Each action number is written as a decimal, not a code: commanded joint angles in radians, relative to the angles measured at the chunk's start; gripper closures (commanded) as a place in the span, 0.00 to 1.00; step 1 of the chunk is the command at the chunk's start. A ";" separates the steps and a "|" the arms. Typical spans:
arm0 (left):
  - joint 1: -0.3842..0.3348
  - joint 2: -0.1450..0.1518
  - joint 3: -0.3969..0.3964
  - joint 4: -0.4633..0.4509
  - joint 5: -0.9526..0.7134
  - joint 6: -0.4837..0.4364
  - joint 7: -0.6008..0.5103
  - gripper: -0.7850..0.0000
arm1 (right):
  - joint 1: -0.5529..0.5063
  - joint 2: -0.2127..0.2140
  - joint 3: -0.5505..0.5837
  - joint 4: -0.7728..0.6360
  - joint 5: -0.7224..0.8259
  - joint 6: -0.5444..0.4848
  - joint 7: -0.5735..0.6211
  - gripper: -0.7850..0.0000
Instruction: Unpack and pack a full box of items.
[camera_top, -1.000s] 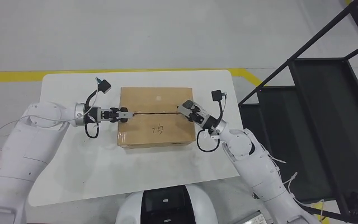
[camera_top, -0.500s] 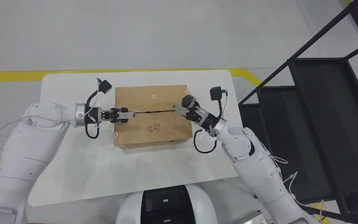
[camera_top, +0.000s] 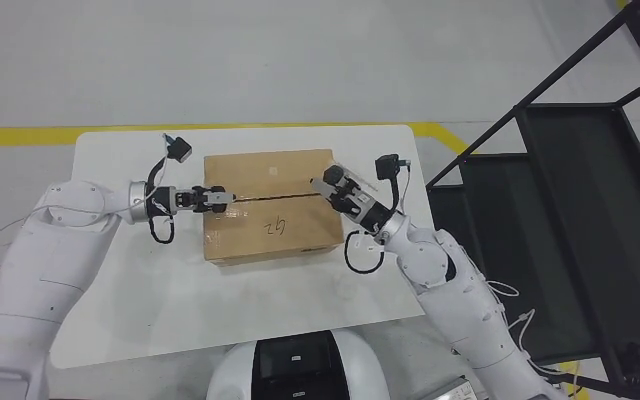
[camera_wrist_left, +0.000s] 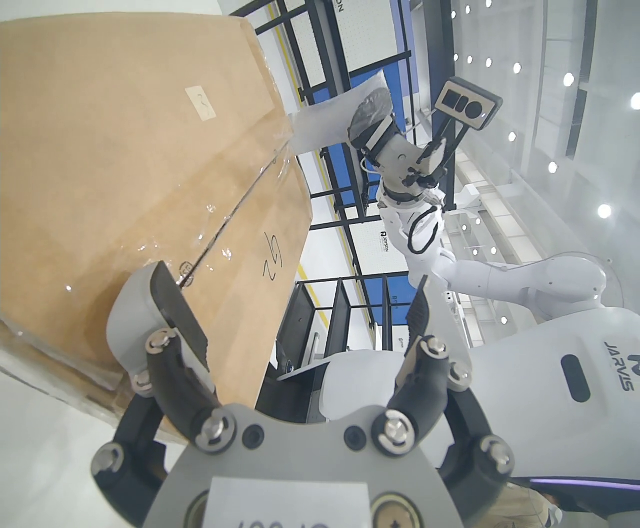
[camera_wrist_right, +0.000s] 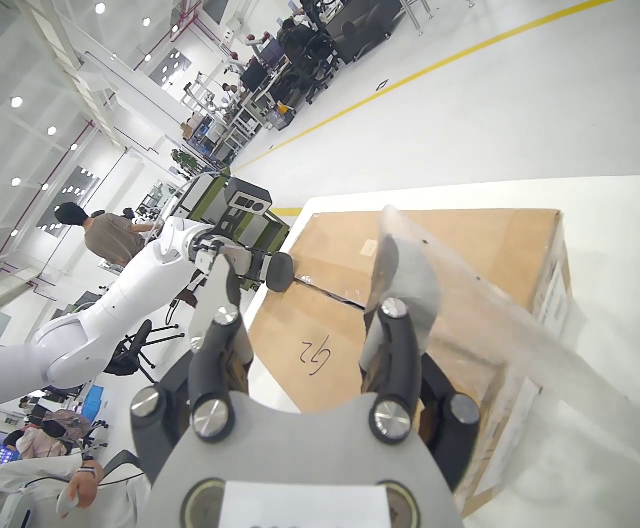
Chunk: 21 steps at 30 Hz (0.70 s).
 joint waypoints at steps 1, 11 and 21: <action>0.007 0.004 -0.022 0.003 -0.023 -0.005 0.011 0.00 | 0.000 -0.001 -0.005 0.000 -0.005 0.004 -0.002 1.00; 0.066 0.028 -0.118 -0.015 -0.041 0.017 0.045 0.00 | 0.047 -0.008 -0.056 0.040 -0.041 0.030 0.041 1.00; 0.087 0.030 -0.139 -0.005 0.051 0.041 0.177 0.00 | 0.107 -0.027 -0.163 0.095 -0.123 0.068 0.060 1.00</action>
